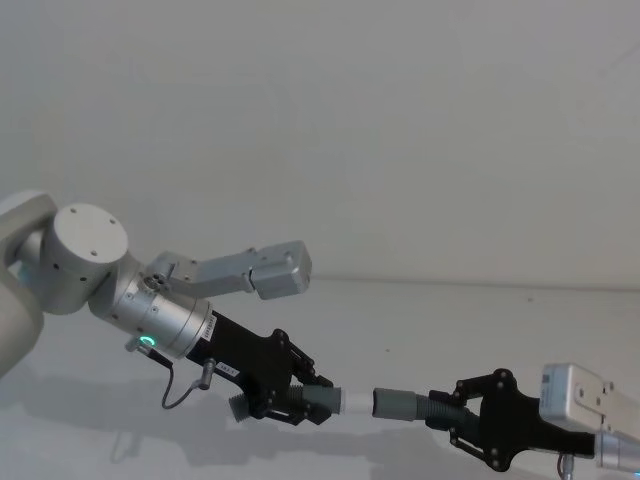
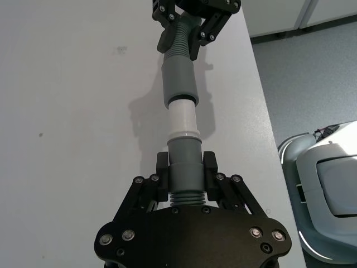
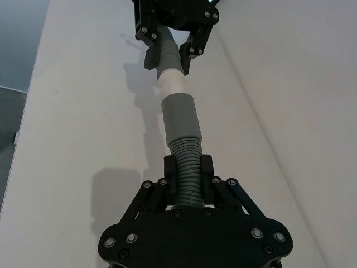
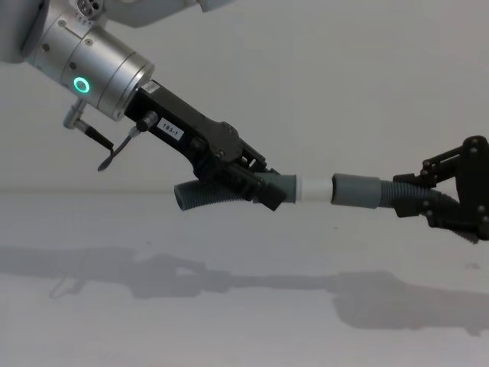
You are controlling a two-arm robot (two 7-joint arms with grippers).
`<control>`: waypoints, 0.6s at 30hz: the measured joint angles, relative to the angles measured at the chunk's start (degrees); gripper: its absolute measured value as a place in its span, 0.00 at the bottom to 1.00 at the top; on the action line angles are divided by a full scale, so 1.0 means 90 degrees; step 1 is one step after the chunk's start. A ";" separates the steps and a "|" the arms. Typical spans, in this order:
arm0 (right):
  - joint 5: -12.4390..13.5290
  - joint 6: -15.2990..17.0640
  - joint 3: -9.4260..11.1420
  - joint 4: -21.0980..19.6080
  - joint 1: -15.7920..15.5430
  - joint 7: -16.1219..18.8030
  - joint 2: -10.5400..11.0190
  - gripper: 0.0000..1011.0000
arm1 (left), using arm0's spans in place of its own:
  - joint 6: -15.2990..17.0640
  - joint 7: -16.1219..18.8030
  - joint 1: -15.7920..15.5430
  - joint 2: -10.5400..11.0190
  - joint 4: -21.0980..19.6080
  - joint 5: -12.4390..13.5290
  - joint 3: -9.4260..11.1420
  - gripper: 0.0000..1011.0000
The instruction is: Use both hands to pick up one end of the pipe from the table, align the ends, and insert them.
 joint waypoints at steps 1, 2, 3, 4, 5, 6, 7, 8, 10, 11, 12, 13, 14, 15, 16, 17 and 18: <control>0.0005 0.0001 -0.0007 0.0000 0.0006 -0.0001 0.0002 0.22 | 0.0001 0.0001 0.0000 -0.0001 -0.0001 0.0000 0.0001 0.32; 0.0009 0.0001 -0.0011 0.0000 0.0008 -0.0002 0.0003 0.22 | 0.0003 0.0004 0.0001 -0.0002 -0.0001 0.0000 0.0003 0.32; 0.0016 0.0001 -0.0017 0.0000 0.0011 -0.0002 0.0004 0.22 | 0.0004 0.0006 0.0001 -0.0003 -0.0001 0.0000 0.0004 0.32; 0.0018 0.0001 -0.0021 0.0000 0.0013 -0.0002 0.0005 0.22 | 0.0004 0.0006 0.0001 -0.0003 -0.0001 0.0000 0.0004 0.32; 0.0022 0.0001 -0.0025 0.0000 0.0018 -0.0002 0.0006 0.22 | 0.0004 0.0009 0.0001 -0.0007 0.0001 0.0000 0.0005 0.32; 0.0024 0.0001 -0.0028 0.0001 0.0021 -0.0002 0.0007 0.22 | 0.0005 0.0011 0.0001 -0.0013 0.0010 0.0001 0.0006 0.32; 0.0026 0.0000 -0.0031 0.0002 0.0024 -0.0002 0.0007 0.22 | 0.0004 0.0012 0.0001 -0.0018 0.0017 0.0002 0.0007 0.32; 0.0029 0.0000 -0.0038 0.0004 0.0029 -0.0002 0.0008 0.22 | 0.0003 0.0013 0.0000 -0.0024 0.0027 0.0002 0.0008 0.32; 0.0032 -0.0002 -0.0043 0.0007 0.0032 -0.0002 0.0008 0.22 | -0.0008 0.0013 -0.0005 -0.0041 0.0054 0.0009 0.0008 0.32; 0.0033 -0.0003 -0.0045 0.0008 0.0033 -0.0002 0.0008 0.22 | -0.0012 0.0013 -0.0008 -0.0048 0.0063 0.0011 0.0007 0.32; 0.0035 -0.0007 -0.0051 0.0010 0.0038 -0.0002 0.0008 0.22 | -0.0017 0.0013 -0.0010 -0.0054 0.0078 0.0014 0.0007 0.32; 0.0036 -0.0008 -0.0052 0.0011 0.0039 -0.0002 0.0008 0.22 | -0.0028 0.0013 -0.0014 -0.0067 0.0100 0.0020 0.0008 0.32; 0.0037 -0.0013 -0.0059 0.0014 0.0044 -0.0002 0.0008 0.22 | -0.0033 0.0013 -0.0015 -0.0074 0.0111 0.0025 0.0008 0.32; 0.0037 -0.0013 -0.0059 0.0014 0.0044 -0.0002 0.0008 0.22 | -0.0039 0.0012 -0.0017 -0.0081 0.0123 0.0028 0.0008 0.32; 0.0038 -0.0028 -0.0064 0.0017 0.0047 -0.0003 0.0008 0.22 | -0.0045 0.0011 -0.0020 -0.0090 0.0139 0.0032 0.0007 0.32; 0.0038 -0.0044 -0.0067 0.0020 0.0049 -0.0002 0.0008 0.22 | -0.0058 0.0009 -0.0026 -0.0104 0.0161 0.0039 0.0006 0.32; 0.0038 -0.0044 -0.0067 0.0020 0.0049 -0.0002 0.0008 0.22 | -0.0068 0.0007 -0.0029 -0.0111 0.0173 0.0044 0.0006 0.32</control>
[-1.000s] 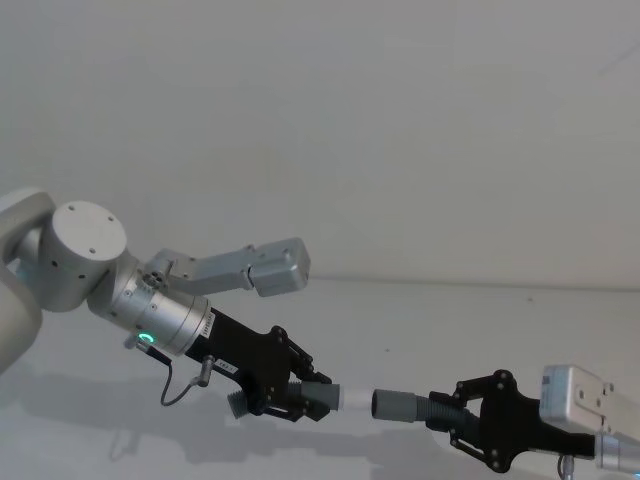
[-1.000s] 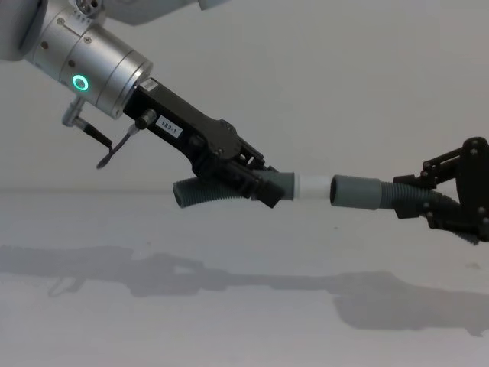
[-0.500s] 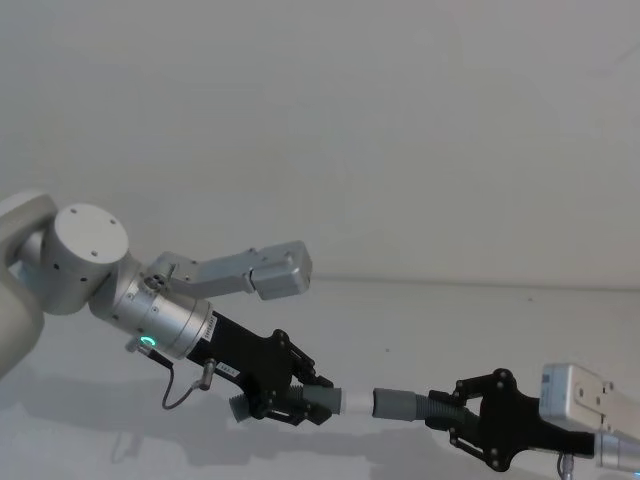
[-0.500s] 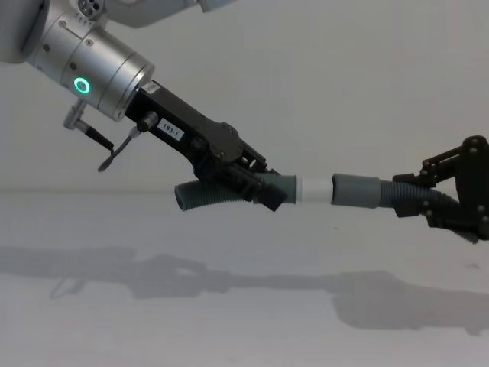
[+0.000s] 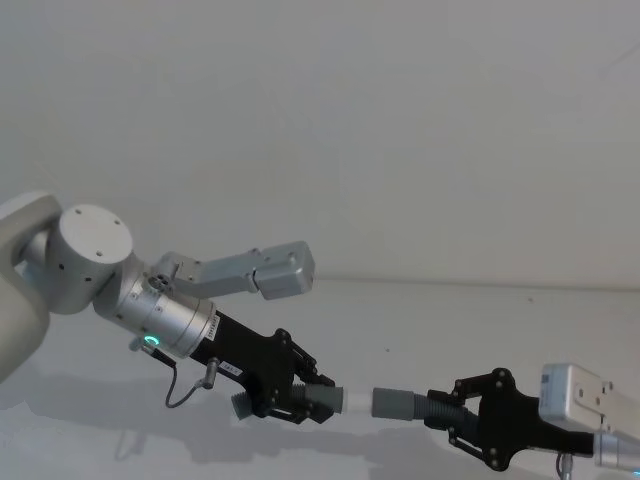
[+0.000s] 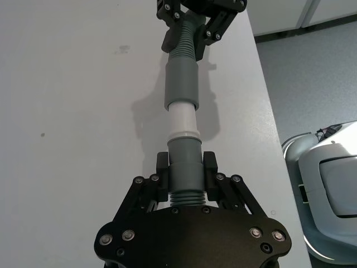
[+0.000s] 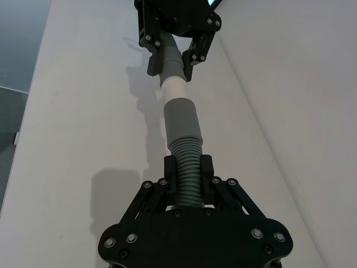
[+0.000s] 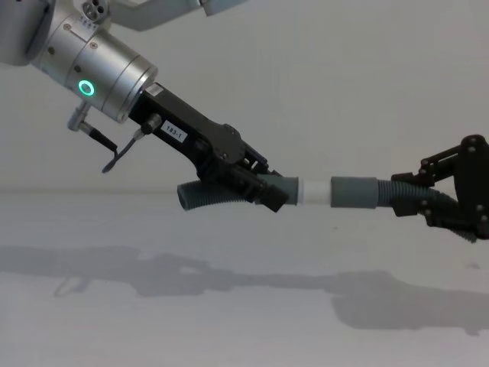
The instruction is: Use both hands to pick up one end of the pipe from the table, align the ends, and insert them.
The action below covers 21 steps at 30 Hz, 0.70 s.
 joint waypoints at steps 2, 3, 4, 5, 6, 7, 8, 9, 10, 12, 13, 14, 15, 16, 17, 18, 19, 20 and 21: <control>0.0000 -0.0022 -0.0006 0.0003 0.0003 0.0001 -0.0001 0.22 | -0.0012 -0.0003 -0.0005 -0.0014 0.0021 0.0009 -0.0002 0.32; 0.0000 -0.0031 -0.0007 0.0005 0.0004 0.0001 -0.0001 0.22 | -0.0025 -0.0008 -0.0010 -0.0031 0.0048 0.0017 -0.0006 0.32; -0.0001 -0.0049 -0.0011 0.0008 0.0006 0.0002 -0.0002 0.22 | -0.0032 -0.0009 -0.0013 -0.0037 0.0059 0.0022 -0.0007 0.32; -0.0001 -0.0056 -0.0015 0.0010 0.0007 0.0003 -0.0002 0.22 | -0.0047 -0.0014 -0.0020 -0.0052 0.0083 0.0028 -0.0011 0.32; -0.0002 -0.0066 -0.0019 0.0010 0.0008 0.0004 -0.0005 0.22 | -0.0058 -0.0019 -0.0023 -0.0066 0.0091 0.0029 -0.0012 0.32; -0.0002 -0.0066 -0.0019 0.0010 0.0008 0.0004 -0.0005 0.22 | -0.0072 -0.0027 -0.0027 -0.0087 0.0110 0.0036 -0.0016 0.32; -0.0004 -0.0076 -0.0020 0.0012 0.0010 0.0005 -0.0005 0.22 | -0.0080 -0.0030 -0.0029 -0.0091 0.0124 0.0038 -0.0019 0.32; -0.0004 -0.0081 -0.0021 0.0013 0.0011 0.0005 -0.0006 0.22 | -0.0087 -0.0033 -0.0030 -0.0094 0.0134 0.0040 -0.0021 0.32; -0.0005 -0.0093 -0.0024 0.0016 0.0013 0.0007 -0.0007 0.22 | -0.0102 -0.0040 -0.0035 -0.0105 0.0152 0.0049 -0.0026 0.32; -0.0006 -0.0103 -0.0026 0.0016 0.0015 0.0009 -0.0007 0.22 | -0.0112 -0.0046 -0.0039 -0.0114 0.0167 0.0055 -0.0029 0.32; -0.0006 -0.0107 -0.0027 0.0017 0.0016 0.0011 -0.0008 0.22 | -0.0117 -0.0050 -0.0041 -0.0119 0.0177 0.0058 -0.0032 0.32; -0.0006 -0.0111 -0.0029 0.0018 0.0017 0.0014 -0.0009 0.22 | -0.0124 -0.0055 -0.0043 -0.0123 0.0184 0.0062 -0.0034 0.32; -0.0006 -0.0115 -0.0031 0.0018 0.0017 0.0016 -0.0009 0.22 | -0.0135 -0.0063 -0.0044 -0.0133 0.0200 0.0067 -0.0038 0.32; -0.0006 -0.0117 -0.0032 0.0019 0.0017 0.0018 -0.0009 0.22 | -0.0139 -0.0066 -0.0044 -0.0138 0.0206 0.0068 -0.0040 0.32; -0.0006 -0.0128 -0.0035 0.0020 0.0018 0.0021 -0.0011 0.22 | -0.0150 -0.0076 -0.0046 -0.0145 0.0215 0.0069 -0.0043 0.32; -0.0006 -0.0132 -0.0036 0.0020 0.0019 0.0023 -0.0011 0.22 | -0.0155 -0.0081 -0.0046 -0.0150 0.0221 0.0070 -0.0045 0.32; -0.0006 -0.0139 -0.0037 0.0021 0.0020 0.0025 -0.0011 0.22 | -0.0158 -0.0085 -0.0046 -0.0152 0.0224 0.0071 -0.0047 0.32; -0.0006 -0.0146 -0.0041 0.0021 0.0022 0.0029 -0.0011 0.22 | -0.0163 -0.0093 -0.0046 -0.0157 0.0230 0.0070 -0.0049 0.32; -0.0005 -0.0150 -0.0042 0.0021 0.0023 0.0031 -0.0011 0.22 | -0.0165 -0.0097 -0.0047 -0.0159 0.0231 0.0071 -0.0050 0.32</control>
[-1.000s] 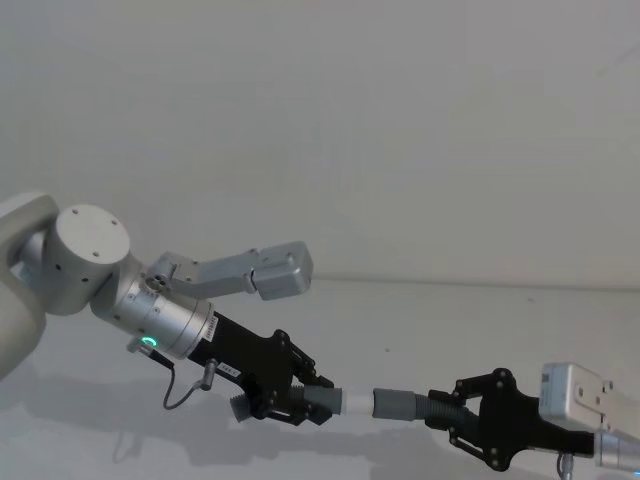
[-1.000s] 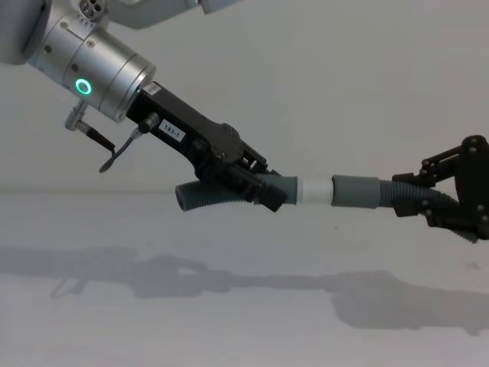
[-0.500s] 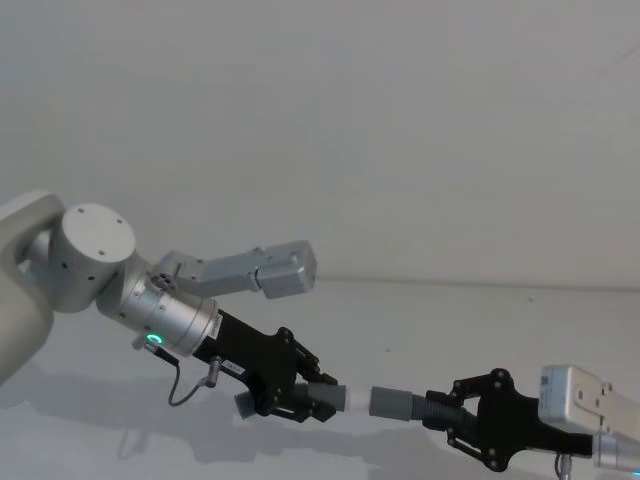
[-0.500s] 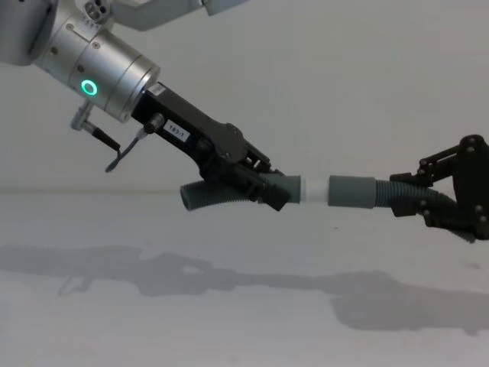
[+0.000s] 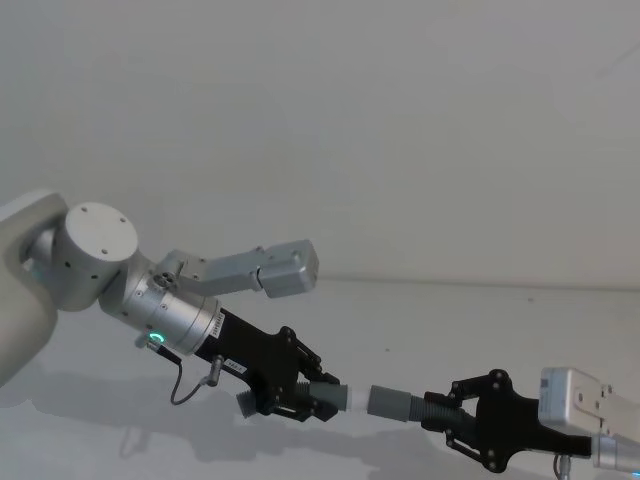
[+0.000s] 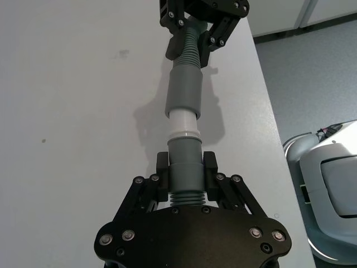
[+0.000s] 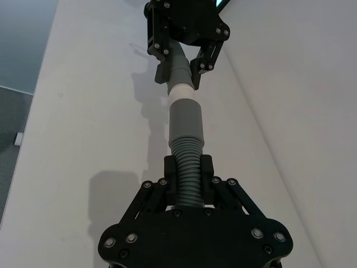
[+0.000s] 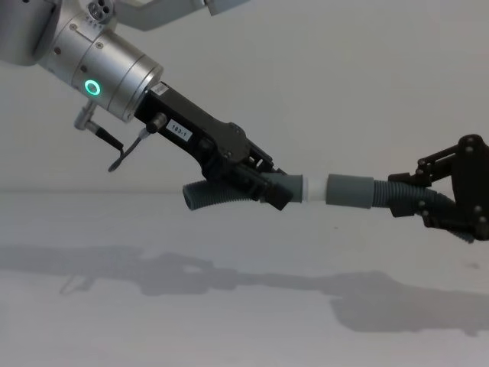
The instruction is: Use both hands to pick up one end of the pipe from the table, align the ends, and insert them.
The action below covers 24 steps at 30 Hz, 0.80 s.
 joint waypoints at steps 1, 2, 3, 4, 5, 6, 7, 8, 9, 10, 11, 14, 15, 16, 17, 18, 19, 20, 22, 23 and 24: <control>0.0000 -0.0004 -0.0001 0.0000 0.0001 0.0002 0.0000 0.22 | -0.0002 -0.0006 0.0000 -0.0002 0.0001 0.0000 -0.0001 0.32; 0.0002 -0.0010 -0.0003 0.0000 0.0004 0.0005 0.0000 0.22 | -0.0006 -0.0017 0.0000 -0.0005 0.0003 -0.0002 -0.0001 0.32; 0.0003 -0.0013 -0.0004 0.0000 0.0005 0.0007 0.0000 0.22 | -0.0007 -0.0022 0.0000 -0.0005 0.0004 -0.0003 -0.0002 0.32; 0.0004 -0.0016 -0.0006 0.0000 0.0007 0.0009 0.0000 0.22 | -0.0008 -0.0028 0.0000 -0.0007 0.0005 -0.0004 -0.0001 0.32; 0.0004 -0.0023 -0.0009 0.0003 0.0010 0.0011 0.0000 0.22 | -0.0010 -0.0039 0.0000 -0.0009 0.0006 -0.0008 -0.0002 0.32; 0.0004 -0.0023 -0.0009 0.0003 0.0010 0.0011 0.0000 0.22 | -0.0011 -0.0045 0.0000 -0.0010 0.0007 -0.0010 -0.0002 0.32; 0.0005 -0.0040 -0.0012 0.0006 0.0016 0.0017 0.0000 0.22 | -0.0012 -0.0055 0.0000 -0.0011 0.0007 -0.0013 -0.0002 0.32; 0.0006 -0.0053 -0.0016 0.0010 0.0020 0.0023 -0.0002 0.22 | -0.0013 -0.0062 0.0000 -0.0013 0.0008 -0.0016 -0.0002 0.32; 0.0006 -0.0053 -0.0016 0.0010 0.0020 0.0023 -0.0002 0.22 | -0.0013 -0.0068 0.0000 -0.0014 0.0009 -0.0019 0.0000 0.32; 0.0008 -0.0062 -0.0019 0.0014 0.0023 0.0031 -0.0004 0.22 | -0.0014 -0.0083 0.0000 -0.0016 0.0013 -0.0027 0.0003 0.32; 0.0008 -0.0065 -0.0020 0.0016 0.0024 0.0034 -0.0005 0.22 | -0.0015 -0.0092 0.0000 -0.0018 0.0015 -0.0033 0.0005 0.32; 0.0010 -0.0078 -0.0024 0.0023 0.0033 0.0038 -0.0010 0.22 | -0.0015 -0.0124 -0.0003 -0.0025 0.0025 -0.0055 0.0017 0.32; 0.0011 -0.0086 -0.0025 0.0025 0.0036 0.0040 -0.0013 0.22 | -0.0014 -0.0137 -0.0004 -0.0029 0.0029 -0.0065 0.0022 0.32; 0.0011 -0.0088 -0.0026 0.0026 0.0037 0.0040 -0.0014 0.22 | -0.0015 -0.0143 -0.0004 -0.0031 0.0031 -0.0071 0.0024 0.32; 0.0012 -0.0089 -0.0026 0.0027 0.0038 0.0040 -0.0016 0.22 | -0.0015 -0.0148 -0.0005 -0.0032 0.0033 -0.0076 0.0026 0.32; 0.0012 -0.0091 -0.0027 0.0028 0.0039 0.0040 -0.0016 0.22 | -0.0014 -0.0160 -0.0006 -0.0034 0.0037 -0.0083 0.0030 0.32; 0.0013 -0.0094 -0.0028 0.0030 0.0042 0.0041 -0.0019 0.22 | -0.0013 -0.0164 -0.0006 -0.0036 0.0039 -0.0087 0.0033 0.32; 0.0014 -0.0095 -0.0029 0.0030 0.0043 0.0041 -0.0020 0.22 | -0.0012 -0.0169 -0.0007 -0.0037 0.0041 -0.0089 0.0035 0.32; 0.0015 -0.0098 -0.0030 0.0031 0.0046 0.0041 -0.0022 0.22 | -0.0009 -0.0181 -0.0008 -0.0039 0.0046 -0.0100 0.0040 0.32; 0.0015 -0.0101 -0.0031 0.0033 0.0047 0.0040 -0.0024 0.22 | -0.0008 -0.0184 -0.0008 -0.0040 0.0046 -0.0103 0.0042 0.32; 0.0015 -0.0102 -0.0031 0.0033 0.0047 0.0040 -0.0024 0.22 | -0.0007 -0.0190 -0.0009 -0.0040 0.0049 -0.0108 0.0044 0.32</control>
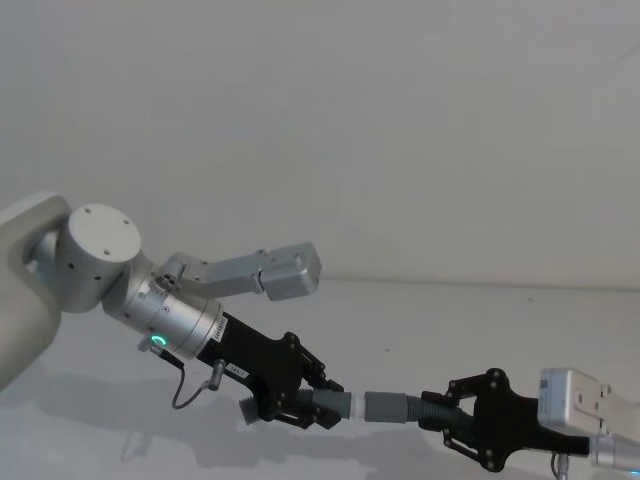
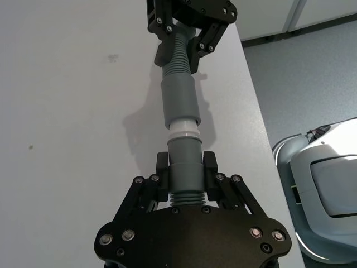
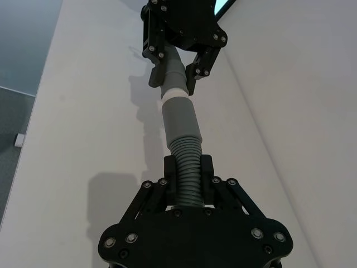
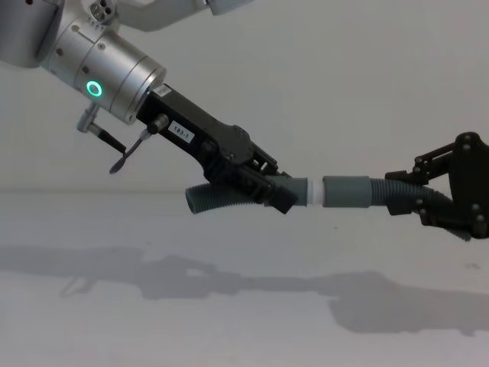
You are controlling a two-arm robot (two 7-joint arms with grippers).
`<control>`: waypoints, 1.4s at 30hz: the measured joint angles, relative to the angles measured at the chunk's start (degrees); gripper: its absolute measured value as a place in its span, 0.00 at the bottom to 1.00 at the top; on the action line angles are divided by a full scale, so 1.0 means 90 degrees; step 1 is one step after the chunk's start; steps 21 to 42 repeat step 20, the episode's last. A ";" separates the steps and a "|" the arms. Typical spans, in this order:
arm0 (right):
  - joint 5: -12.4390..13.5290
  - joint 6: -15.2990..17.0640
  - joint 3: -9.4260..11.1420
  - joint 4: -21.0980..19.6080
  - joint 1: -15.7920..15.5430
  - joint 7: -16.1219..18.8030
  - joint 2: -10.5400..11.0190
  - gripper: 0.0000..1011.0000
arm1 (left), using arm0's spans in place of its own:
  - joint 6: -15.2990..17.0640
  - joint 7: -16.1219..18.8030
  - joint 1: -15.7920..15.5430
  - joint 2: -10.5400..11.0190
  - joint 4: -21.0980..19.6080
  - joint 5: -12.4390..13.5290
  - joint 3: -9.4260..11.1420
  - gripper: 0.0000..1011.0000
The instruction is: Use both hands to pick up one end of the pipe from the table, align the ends, and insert them.
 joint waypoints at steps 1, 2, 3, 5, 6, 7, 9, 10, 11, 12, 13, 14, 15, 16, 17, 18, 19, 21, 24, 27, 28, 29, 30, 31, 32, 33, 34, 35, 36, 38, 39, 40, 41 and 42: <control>0.0000 0.0000 0.0000 0.0001 0.0000 0.0000 0.0000 0.22 | 0.0001 -0.0002 -0.0001 0.0000 0.0001 -0.0003 0.0001 0.32; 0.0000 -0.0001 0.0000 0.0001 0.0001 0.0000 -0.0001 0.22 | 0.0002 -0.0005 -0.0001 -0.0001 0.0002 -0.0005 0.0003 0.32; 0.0000 -0.0002 -0.0001 0.0001 0.0002 -0.0001 -0.0001 0.22 | 0.0003 -0.0011 -0.0002 -0.0002 0.0003 -0.0008 0.0004 0.32; 0.0000 -0.0003 -0.0001 0.0004 0.0003 -0.0002 -0.0003 0.22 | 0.0005 -0.0017 -0.0003 -0.0002 0.0005 -0.0011 0.0007 0.32; 0.0000 -0.0004 -0.0001 0.0005 0.0004 -0.0002 -0.0003 0.22 | 0.0006 -0.0019 -0.0003 -0.0003 0.0005 -0.0012 0.0007 0.32; 0.0000 -0.0004 -0.0001 0.0005 0.0004 -0.0002 -0.0003 0.22 | 0.0007 -0.0021 -0.0004 -0.0003 0.0005 -0.0014 0.0008 0.32; 0.0000 -0.0005 -0.0001 0.0007 0.0005 -0.0003 -0.0004 0.22 | 0.0009 -0.0025 -0.0005 -0.0004 0.0007 -0.0018 0.0010 0.32; 0.0000 -0.0006 -0.0001 0.0008 0.0006 -0.0004 -0.0005 0.22 | 0.0010 -0.0028 -0.0005 -0.0005 0.0008 -0.0020 0.0011 0.32; 0.0000 -0.0006 -0.0001 0.0008 0.0006 -0.0004 -0.0005 0.22 | 0.0011 -0.0029 -0.0005 -0.0005 0.0009 -0.0021 0.0012 0.32; 0.0000 -0.0007 -0.0001 0.0008 0.0007 -0.0005 -0.0006 0.22 | 0.0011 -0.0031 -0.0005 -0.0006 0.0009 -0.0022 0.0012 0.32; 0.0000 -0.0007 -0.0001 0.0008 0.0007 -0.0005 -0.0006 0.22 | 0.0012 -0.0032 -0.0005 -0.0006 0.0010 -0.0022 0.0013 0.32; 0.0000 -0.0007 -0.0001 0.0008 0.0008 -0.0005 -0.0007 0.22 | 0.0012 -0.0033 -0.0005 -0.0006 0.0010 -0.0023 0.0013 0.32; 0.0000 -0.0008 -0.0001 0.0008 0.0008 -0.0006 -0.0007 0.22 | 0.0013 -0.0035 -0.0005 -0.0007 0.0012 -0.0025 0.0014 0.32; 0.0000 -0.0009 -0.0001 0.0008 0.0009 -0.0007 -0.0008 0.22 | 0.0014 -0.0037 -0.0005 -0.0008 0.0013 -0.0026 0.0016 0.32; 0.0000 -0.0009 -0.0001 0.0008 0.0009 -0.0007 -0.0008 0.22 | 0.0014 -0.0037 -0.0005 -0.0008 0.0013 -0.0026 0.0016 0.32; 0.0000 -0.0009 -0.0001 0.0008 0.0009 -0.0008 -0.0009 0.22 | 0.0015 -0.0038 -0.0005 -0.0009 0.0015 -0.0026 0.0017 0.32; 0.0000 -0.0009 -0.0001 0.0009 0.0009 -0.0008 -0.0009 0.22 | 0.0016 -0.0039 -0.0005 -0.0009 0.0015 -0.0027 0.0018 0.32; 0.0000 -0.0010 -0.0001 0.0008 0.0009 -0.0009 -0.0009 0.22 | 0.0016 -0.0040 -0.0005 -0.0009 0.0015 -0.0028 0.0018 0.32; 0.0000 -0.0010 -0.0001 0.0008 0.0009 -0.0009 -0.0009 0.22 | 0.0016 -0.0040 -0.0005 -0.0009 0.0015 -0.0028 0.0018 0.32; 0.0000 -0.0010 -0.0001 0.0008 0.0009 -0.0009 -0.0009 0.22 | 0.0016 -0.0040 -0.0005 -0.0009 0.0015 -0.0028 0.0018 0.32; 0.0000 -0.0010 -0.0001 0.0008 0.0009 -0.0009 -0.0009 0.22 | 0.0016 -0.0040 -0.0005 -0.0009 0.0015 -0.0028 0.0018 0.32; 0.0000 -0.0010 -0.0001 0.0008 0.0009 -0.0009 -0.0009 0.22 | 0.0016 -0.0040 -0.0005 -0.0009 0.0015 -0.0028 0.0018 0.32; 0.0000 -0.0010 -0.0001 0.0008 0.0009 -0.0009 -0.0009 0.22 | 0.0016 -0.0040 -0.0005 -0.0009 0.0015 -0.0028 0.0018 0.32; 0.0000 -0.0010 -0.0001 0.0008 0.0009 -0.0009 -0.0009 0.22 | 0.0016 -0.0040 -0.0005 -0.0009 0.0015 -0.0028 0.0018 0.32; 0.0000 -0.0010 -0.0001 0.0008 0.0009 -0.0009 -0.0009 0.22 | 0.0016 -0.0040 -0.0005 -0.0009 0.0015 -0.0028 0.0018 0.32; 0.0000 -0.0010 -0.0001 0.0008 0.0009 -0.0009 -0.0009 0.22 | 0.0016 -0.0040 -0.0005 -0.0009 0.0015 -0.0028 0.0018 0.32; 0.0000 -0.0010 -0.0001 0.0008 0.0009 -0.0009 -0.0009 0.22 | 0.0016 -0.0040 -0.0005 -0.0009 0.0015 -0.0028 0.0018 0.32; 0.0000 -0.0010 -0.0001 0.0008 0.0009 -0.0009 -0.0009 0.22 | 0.0016 -0.0040 -0.0005 -0.0009 0.0015 -0.0028 0.0018 0.32; 0.0000 -0.0010 -0.0001 0.0008 0.0009 -0.0009 -0.0009 0.22 | 0.0016 -0.0040 -0.0005 -0.0009 0.0015 -0.0028 0.0018 0.32; 0.0000 -0.0010 -0.0001 0.0008 0.0009 -0.0009 -0.0009 0.22 | 0.0016 -0.0040 -0.0005 -0.0009 0.0015 -0.0028 0.0018 0.32; 0.0000 -0.0010 -0.0001 0.0008 0.0009 -0.0009 -0.0009 0.22 | 0.0016 -0.0040 -0.0005 -0.0009 0.0015 -0.0028 0.0018 0.32; 0.0000 -0.0010 -0.0001 0.0008 0.0009 -0.0009 -0.0009 0.22 | 0.0016 -0.0040 -0.0005 -0.0009 0.0015 -0.0028 0.0018 0.32; 0.0000 -0.0010 -0.0001 0.0008 0.0009 -0.0009 -0.0009 0.22 | 0.0016 -0.0040 -0.0005 -0.0009 0.0015 -0.0028 0.0018 0.32; 0.0000 -0.0010 -0.0001 0.0008 0.0009 -0.0009 -0.0009 0.22 | 0.0016 -0.0040 -0.0005 -0.0009 0.0015 -0.0028 0.0018 0.32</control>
